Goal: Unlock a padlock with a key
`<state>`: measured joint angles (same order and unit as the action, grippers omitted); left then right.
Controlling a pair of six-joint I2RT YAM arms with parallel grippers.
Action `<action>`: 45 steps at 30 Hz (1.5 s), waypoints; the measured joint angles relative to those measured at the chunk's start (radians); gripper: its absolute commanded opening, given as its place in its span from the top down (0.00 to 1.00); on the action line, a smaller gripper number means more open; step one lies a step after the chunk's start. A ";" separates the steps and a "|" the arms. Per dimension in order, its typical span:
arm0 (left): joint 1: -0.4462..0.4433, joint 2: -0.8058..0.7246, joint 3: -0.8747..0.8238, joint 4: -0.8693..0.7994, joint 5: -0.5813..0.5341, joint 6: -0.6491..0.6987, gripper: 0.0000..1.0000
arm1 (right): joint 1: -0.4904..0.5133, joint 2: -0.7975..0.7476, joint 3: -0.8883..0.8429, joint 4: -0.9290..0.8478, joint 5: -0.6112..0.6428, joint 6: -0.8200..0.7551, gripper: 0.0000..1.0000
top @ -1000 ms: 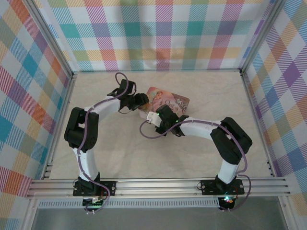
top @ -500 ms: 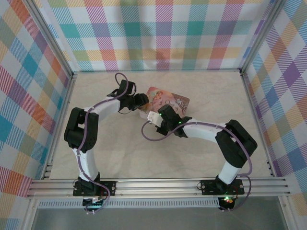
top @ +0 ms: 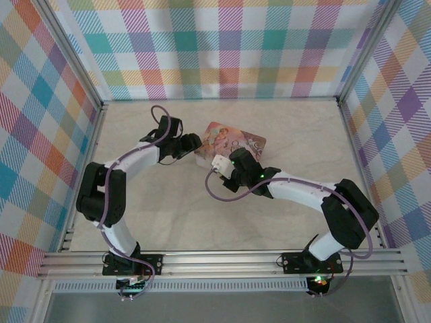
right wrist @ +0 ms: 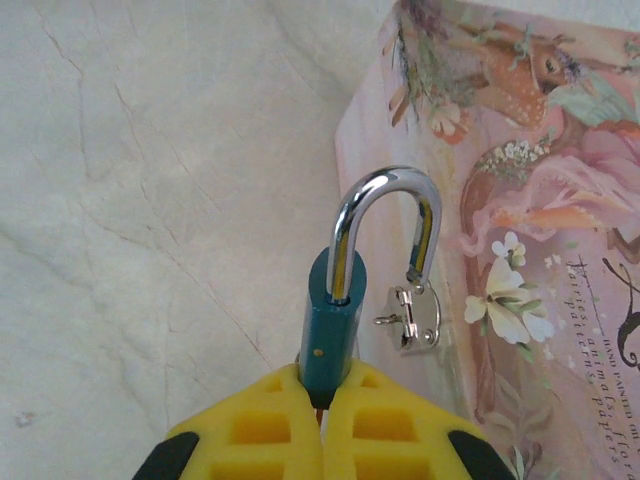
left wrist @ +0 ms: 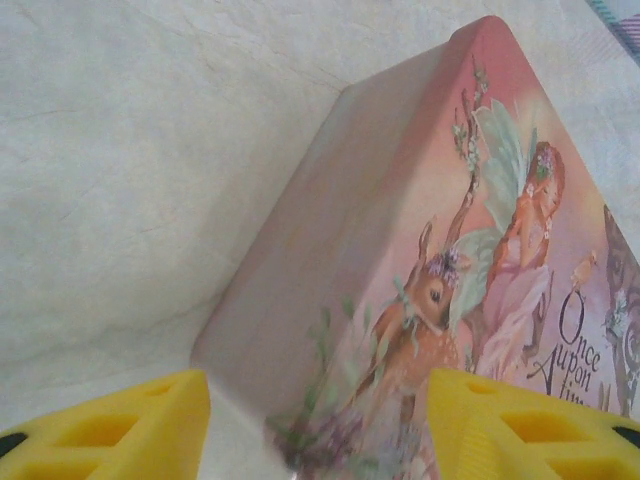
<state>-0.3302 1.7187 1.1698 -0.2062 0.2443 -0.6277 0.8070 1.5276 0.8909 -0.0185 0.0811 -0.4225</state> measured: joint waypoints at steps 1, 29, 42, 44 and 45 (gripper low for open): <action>0.000 -0.022 -0.016 -0.004 -0.003 0.000 0.40 | 0.006 -0.011 -0.002 -0.003 -0.006 0.005 1.00; 0.000 -0.329 -0.327 -0.035 -0.055 -0.015 0.38 | 0.177 0.125 0.001 -0.279 -0.189 0.132 1.00; 0.000 -0.329 -0.328 -0.035 -0.055 -0.016 0.38 | 0.188 0.101 0.020 -0.286 -0.101 0.170 0.61; 0.000 -0.329 -0.328 -0.035 -0.056 -0.016 0.38 | 0.180 0.070 0.020 -0.286 -0.086 0.175 0.60; 0.000 -0.329 -0.328 -0.035 -0.056 -0.016 0.37 | 0.175 0.053 0.020 -0.286 -0.077 0.177 0.56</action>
<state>-0.3302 1.3895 0.8413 -0.2409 0.1886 -0.6434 0.9817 1.5803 0.9112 -0.3042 0.0040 -0.2451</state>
